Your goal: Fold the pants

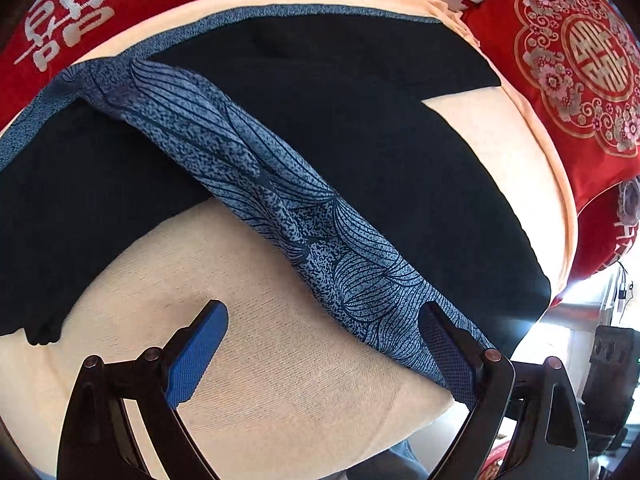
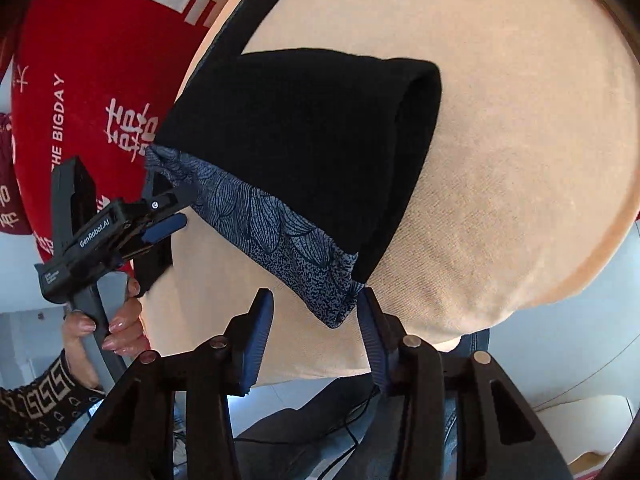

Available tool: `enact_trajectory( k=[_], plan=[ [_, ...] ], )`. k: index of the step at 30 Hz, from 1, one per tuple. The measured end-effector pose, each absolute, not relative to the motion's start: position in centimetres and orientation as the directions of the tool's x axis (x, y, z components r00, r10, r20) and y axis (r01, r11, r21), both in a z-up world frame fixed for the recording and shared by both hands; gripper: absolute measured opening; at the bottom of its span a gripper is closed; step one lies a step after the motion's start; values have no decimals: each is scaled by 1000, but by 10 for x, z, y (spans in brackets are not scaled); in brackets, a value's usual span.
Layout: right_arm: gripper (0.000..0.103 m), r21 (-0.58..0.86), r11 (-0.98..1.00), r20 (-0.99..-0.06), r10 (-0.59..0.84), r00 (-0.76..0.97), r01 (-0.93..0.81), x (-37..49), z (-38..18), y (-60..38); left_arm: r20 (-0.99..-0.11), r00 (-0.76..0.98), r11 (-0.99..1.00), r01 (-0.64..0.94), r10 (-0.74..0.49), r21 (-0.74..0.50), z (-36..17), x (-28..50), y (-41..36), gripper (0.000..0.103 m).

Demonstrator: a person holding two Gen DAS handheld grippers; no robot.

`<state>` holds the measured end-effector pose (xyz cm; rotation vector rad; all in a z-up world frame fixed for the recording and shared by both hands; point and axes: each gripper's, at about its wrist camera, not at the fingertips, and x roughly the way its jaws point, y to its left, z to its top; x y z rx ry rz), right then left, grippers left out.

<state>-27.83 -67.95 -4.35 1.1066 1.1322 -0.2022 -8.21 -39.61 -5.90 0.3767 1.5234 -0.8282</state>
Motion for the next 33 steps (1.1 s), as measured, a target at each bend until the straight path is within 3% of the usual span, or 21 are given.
enact_trajectory(
  k=[8, 9, 10, 11, 14, 15, 16, 24, 29, 30, 31, 32, 33],
  plan=[
    [41, 632, 531, -774, 405, 487, 564, -261, -42, -667, -959, -146, 691, 668, -243, -277, -61, -84, -388, 96],
    [32, 628, 527, -778, 414, 472, 573, -260, -48, -666, -958, -148, 692, 665, -244, -279, -61, -83, -389, 96],
    [2, 616, 550, -788, 430, 440, 564, -254, -53, -667, -957, -150, 695, 661, -248, -284, -61, -82, -391, 96],
    [3, 607, 554, -794, 430, 429, 570, -251, -52, -669, -955, -158, 695, 657, -252, -292, -62, -82, -394, 95],
    [3, 615, 603, -783, 392, 482, 508, -237, -13, -678, -938, -188, 683, 646, -290, -341, -60, -79, -403, 59],
    [3, 609, 628, -782, 373, 499, 485, -231, 4, -683, -923, -224, 677, 629, -313, -382, -60, -77, -407, 31],
    [3, 612, 641, -774, 364, 517, 464, -225, 20, -691, -914, -248, 682, 609, -319, -404, -60, -73, -409, 25],
    [3, 538, 784, -745, 270, 609, 310, -130, 125, -794, -863, -150, 665, 578, -483, -472, 3, -32, -460, 25],
    [3, 453, 845, -786, 229, 574, 284, -29, 134, -870, -876, 76, 711, 619, -477, -333, 38, 13, -508, 27],
    [3, 449, 847, -792, 232, 565, 283, -19, 129, -878, -882, 119, 732, 614, -457, -296, 41, 22, -514, 39],
    [4, 437, 853, -807, 232, 543, 286, 1, 120, -891, -882, 143, 743, 607, -449, -280, 42, 27, -516, 64],
    [6, 428, 855, -819, 230, 527, 293, 13, 110, -896, -882, 182, 762, 595, -436, -254, 42, 33, -515, 74],
    [7, 424, 854, -827, 230, 513, 301, 21, 97, -901, -884, 223, 782, 585, -411, -216, 40, 37, -513, 76]
  ],
)
